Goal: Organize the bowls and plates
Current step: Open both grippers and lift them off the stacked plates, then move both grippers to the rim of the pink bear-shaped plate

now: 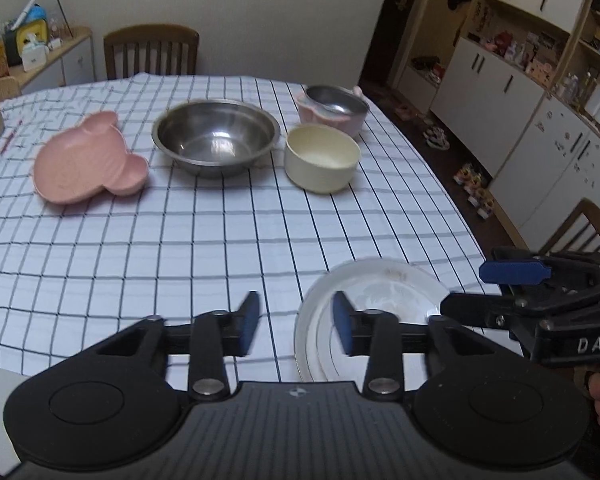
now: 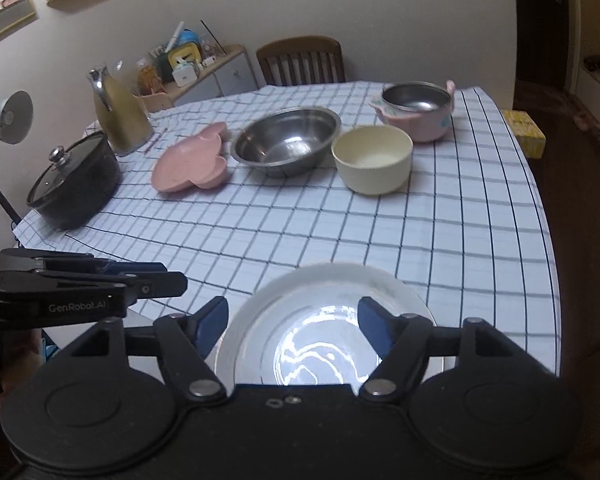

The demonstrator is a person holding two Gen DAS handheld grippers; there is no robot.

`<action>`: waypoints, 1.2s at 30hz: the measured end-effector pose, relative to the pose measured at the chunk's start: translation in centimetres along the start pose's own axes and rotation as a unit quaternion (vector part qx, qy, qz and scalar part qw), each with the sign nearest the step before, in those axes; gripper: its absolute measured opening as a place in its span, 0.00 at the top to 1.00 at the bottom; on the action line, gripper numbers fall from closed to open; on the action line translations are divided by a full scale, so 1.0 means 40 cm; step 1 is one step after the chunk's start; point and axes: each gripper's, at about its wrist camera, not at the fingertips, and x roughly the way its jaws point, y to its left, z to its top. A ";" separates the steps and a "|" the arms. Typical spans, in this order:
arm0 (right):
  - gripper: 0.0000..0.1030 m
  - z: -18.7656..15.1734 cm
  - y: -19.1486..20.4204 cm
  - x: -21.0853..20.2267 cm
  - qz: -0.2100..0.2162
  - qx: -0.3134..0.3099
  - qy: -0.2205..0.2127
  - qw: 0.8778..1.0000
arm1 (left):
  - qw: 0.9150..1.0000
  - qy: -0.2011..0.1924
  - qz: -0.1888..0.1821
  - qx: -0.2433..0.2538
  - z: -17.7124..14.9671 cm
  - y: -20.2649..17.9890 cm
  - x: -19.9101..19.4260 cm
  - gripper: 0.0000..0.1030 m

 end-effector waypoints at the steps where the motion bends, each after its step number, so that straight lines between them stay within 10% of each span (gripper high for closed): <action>1: 0.24 0.009 0.004 0.001 0.002 -0.006 -0.003 1.000 | 1.000 -0.010 0.004 -0.005 0.011 0.003 -0.003 0.45; 15: 0.02 0.140 0.060 0.069 0.023 -0.043 -0.029 0.998 | 0.997 -0.059 0.043 -0.038 0.120 0.075 0.003 0.26; 36: 0.01 0.267 0.348 0.384 -0.092 0.082 0.000 0.992 | 0.998 -0.010 0.027 0.057 0.324 0.617 0.175 0.25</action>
